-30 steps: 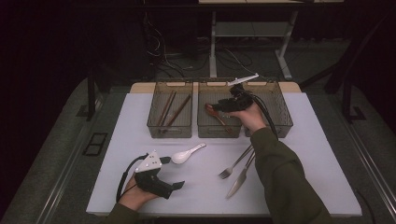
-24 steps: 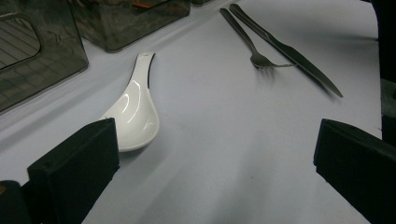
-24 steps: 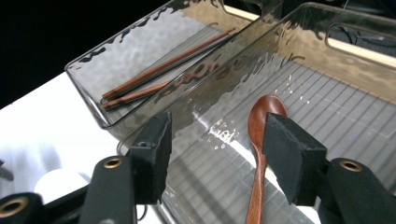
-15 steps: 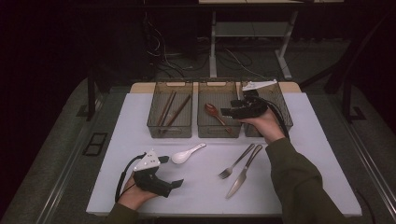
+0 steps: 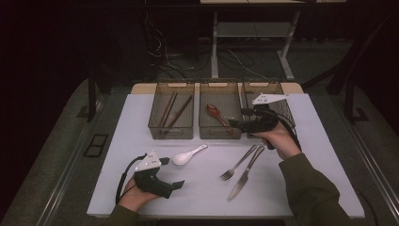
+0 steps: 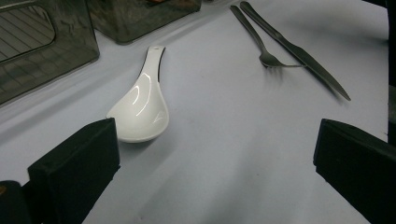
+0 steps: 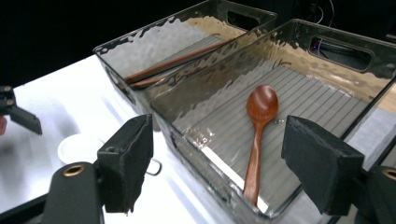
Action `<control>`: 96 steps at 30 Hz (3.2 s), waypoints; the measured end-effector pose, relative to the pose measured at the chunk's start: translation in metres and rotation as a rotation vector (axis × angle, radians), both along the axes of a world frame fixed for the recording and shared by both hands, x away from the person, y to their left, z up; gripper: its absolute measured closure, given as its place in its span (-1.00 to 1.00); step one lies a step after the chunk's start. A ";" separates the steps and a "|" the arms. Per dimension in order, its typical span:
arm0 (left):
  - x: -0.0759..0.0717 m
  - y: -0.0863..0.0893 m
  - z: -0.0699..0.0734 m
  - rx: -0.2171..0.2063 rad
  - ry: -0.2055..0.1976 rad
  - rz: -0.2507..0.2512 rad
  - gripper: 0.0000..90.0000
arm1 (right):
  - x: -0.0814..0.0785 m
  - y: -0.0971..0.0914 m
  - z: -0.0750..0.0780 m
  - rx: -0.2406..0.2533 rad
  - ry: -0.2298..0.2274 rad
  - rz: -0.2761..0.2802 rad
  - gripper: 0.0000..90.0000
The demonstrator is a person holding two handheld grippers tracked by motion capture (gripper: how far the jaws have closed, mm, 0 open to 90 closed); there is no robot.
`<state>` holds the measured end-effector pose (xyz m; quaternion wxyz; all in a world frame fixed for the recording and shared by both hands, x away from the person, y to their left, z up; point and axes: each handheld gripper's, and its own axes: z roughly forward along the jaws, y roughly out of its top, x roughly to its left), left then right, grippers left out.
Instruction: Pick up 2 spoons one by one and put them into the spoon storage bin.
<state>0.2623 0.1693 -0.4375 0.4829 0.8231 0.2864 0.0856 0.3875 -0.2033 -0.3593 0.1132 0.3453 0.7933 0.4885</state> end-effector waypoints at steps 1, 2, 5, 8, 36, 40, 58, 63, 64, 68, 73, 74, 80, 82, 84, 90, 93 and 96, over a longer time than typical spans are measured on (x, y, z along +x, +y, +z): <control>0.000 0.000 0.000 0.000 -0.007 0.000 -1.00 | -0.002 -0.001 -0.001 0.002 0.000 0.001 -0.47; 0.000 0.000 0.000 0.000 -0.005 -0.001 -1.00 | -0.006 -0.001 -0.004 0.000 0.000 0.001 -0.48; 0.000 -0.001 -0.001 0.006 -0.003 -0.007 -1.00 | -0.014 -0.003 -0.009 -0.012 -0.011 0.003 -0.54; -0.001 -0.001 -0.001 0.006 -0.008 -0.008 -1.00 | -0.022 -0.005 -0.014 -0.024 -0.015 0.010 -0.57; -0.003 0.000 0.001 0.017 -0.013 -0.006 -1.00 | -0.094 -0.050 -0.062 -0.020 0.002 -0.041 -0.64; -0.003 -0.001 0.001 0.015 -0.013 -0.006 -1.00 | -0.103 -0.054 -0.069 -0.018 0.015 -0.036 -0.64; 0.000 -0.001 0.006 0.028 -0.027 0.022 -0.96 | -0.130 -0.085 -0.085 -0.014 0.008 -0.045 -0.68; 0.005 0.000 0.013 0.056 -0.047 0.047 -0.82 | -0.132 -0.086 -0.085 -0.011 0.010 -0.038 -0.68; 0.007 0.000 0.015 0.053 -0.047 0.053 -0.77 | -0.132 -0.085 -0.085 -0.012 0.013 -0.035 -0.68; 0.020 0.003 0.024 0.046 -0.043 0.071 -0.58 | -0.131 -0.083 -0.086 -0.015 0.020 -0.029 -0.68; 0.036 0.004 0.029 0.023 -0.013 0.082 -0.34 | -0.131 -0.085 -0.086 -0.015 0.017 -0.033 -0.68; 0.039 0.003 0.029 0.017 -0.010 0.081 -0.28 | -0.131 -0.085 -0.086 -0.014 0.017 -0.035 -0.68; 0.058 -0.004 0.026 -0.001 0.027 0.072 -0.05 | -0.131 -0.085 -0.085 -0.009 0.022 -0.037 -0.68; 0.062 -0.006 0.024 -0.009 0.038 0.076 0.00 | -0.131 -0.084 -0.085 -0.013 0.019 -0.035 -0.68; 0.066 -0.007 0.020 -0.012 0.049 0.085 0.05 | -0.130 -0.085 -0.085 -0.014 0.014 -0.035 -0.68; 0.069 -0.010 0.010 0.018 0.072 0.091 0.15 | -0.130 -0.086 -0.084 -0.014 0.011 -0.043 -0.68; 0.071 -0.012 0.006 0.040 0.085 0.081 0.14 | -0.130 -0.086 -0.084 -0.015 0.011 -0.047 -0.68; 0.071 -0.011 0.003 0.057 0.101 0.086 0.11 | -0.130 -0.086 -0.084 -0.020 0.007 -0.042 -0.68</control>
